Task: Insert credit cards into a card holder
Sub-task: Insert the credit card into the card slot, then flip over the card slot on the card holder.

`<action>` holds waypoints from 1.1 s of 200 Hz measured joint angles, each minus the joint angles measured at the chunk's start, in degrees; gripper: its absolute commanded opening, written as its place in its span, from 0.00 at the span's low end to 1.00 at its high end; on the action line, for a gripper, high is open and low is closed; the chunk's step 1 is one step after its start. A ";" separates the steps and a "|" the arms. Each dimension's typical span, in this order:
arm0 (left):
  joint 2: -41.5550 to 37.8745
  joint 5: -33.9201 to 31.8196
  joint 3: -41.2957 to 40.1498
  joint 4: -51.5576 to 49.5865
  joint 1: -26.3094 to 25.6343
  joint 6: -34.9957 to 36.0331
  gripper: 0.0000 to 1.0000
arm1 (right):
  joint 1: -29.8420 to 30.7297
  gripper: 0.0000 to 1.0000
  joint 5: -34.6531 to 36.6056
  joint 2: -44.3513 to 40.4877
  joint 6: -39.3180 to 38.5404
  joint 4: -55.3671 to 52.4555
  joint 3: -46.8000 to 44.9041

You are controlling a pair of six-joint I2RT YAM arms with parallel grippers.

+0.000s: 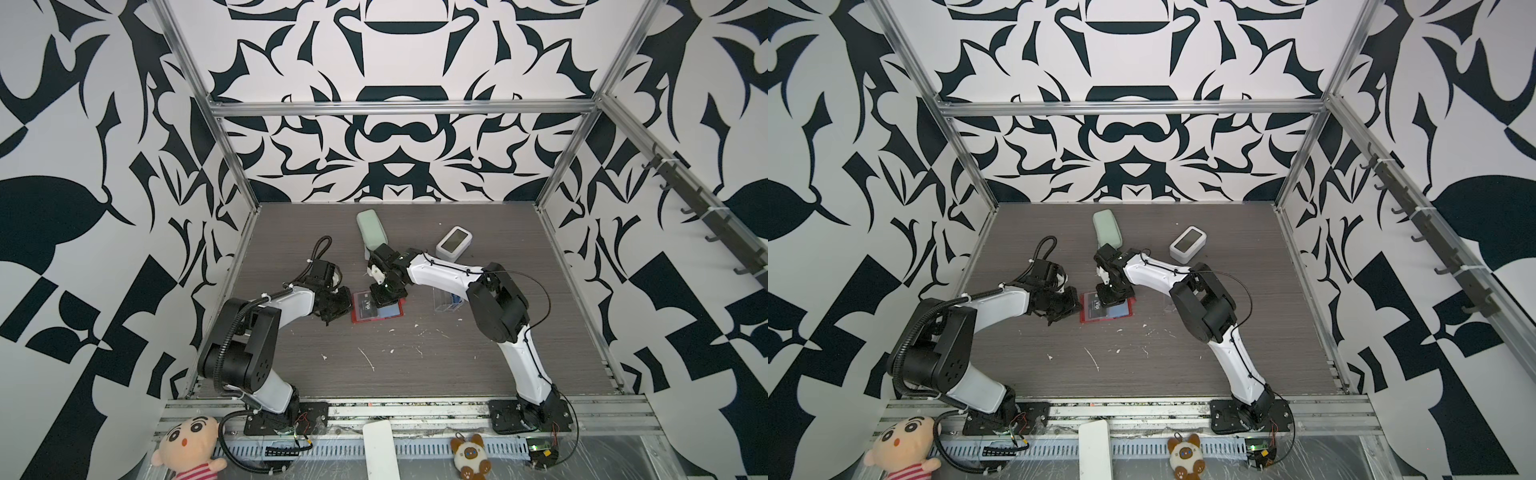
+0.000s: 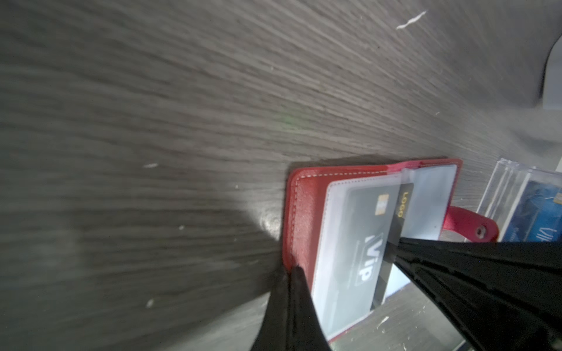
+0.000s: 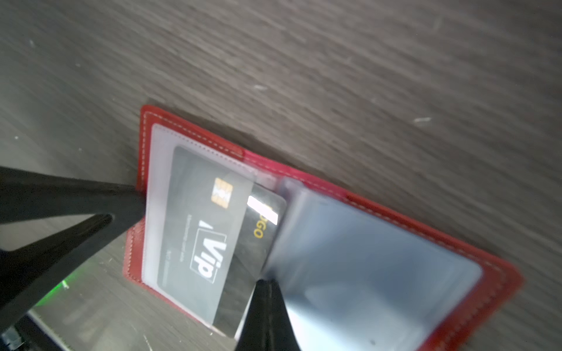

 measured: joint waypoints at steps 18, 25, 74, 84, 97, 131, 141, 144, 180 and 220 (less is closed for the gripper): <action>0.00 0.13 0.00 -0.04 0.00 0.00 0.00 | 0.00 0.00 -1.38 0.00 0.11 0.90 -0.26; 0.00 0.13 0.00 -0.09 0.00 0.02 0.00 | 0.00 0.00 -1.92 0.00 0.22 1.33 -0.46; 0.04 0.20 0.13 -0.37 0.02 0.24 0.00 | -0.20 0.00 -4.20 -0.39 1.09 4.74 -2.75; 0.13 0.20 0.33 -0.61 0.02 0.35 0.00 | -0.22 0.00 -4.15 -0.87 1.25 5.46 -3.48; 0.37 0.20 0.70 -0.96 0.02 0.57 0.00 | -0.24 0.00 -3.48 -1.97 1.33 6.23 -4.87; 1.27 -0.04 2.16 -1.90 0.02 1.36 0.00 | -0.46 0.00 0.59 -5.86 1.86 6.75 -8.85; 1.51 -0.13 2.54 -2.10 0.00 1.46 0.00 | -0.63 0.00 2.14 -6.93 2.19 6.75 -9.70; 1.57 -0.13 2.67 -2.14 0.00 1.49 0.00 | -0.68 0.00 2.51 -7.17 2.21 6.75 -9.92; 1.81 -0.37 3.30 -2.67 -0.04 1.75 0.03 | -1.16 0.00 7.56 -8.52 2.84 6.36 -11.56; 1.66 -1.97 5.31 -4.17 -0.31 2.84 0.44 | -1.46 0.00 9.55 -8.50 2.86 5.29 -12.52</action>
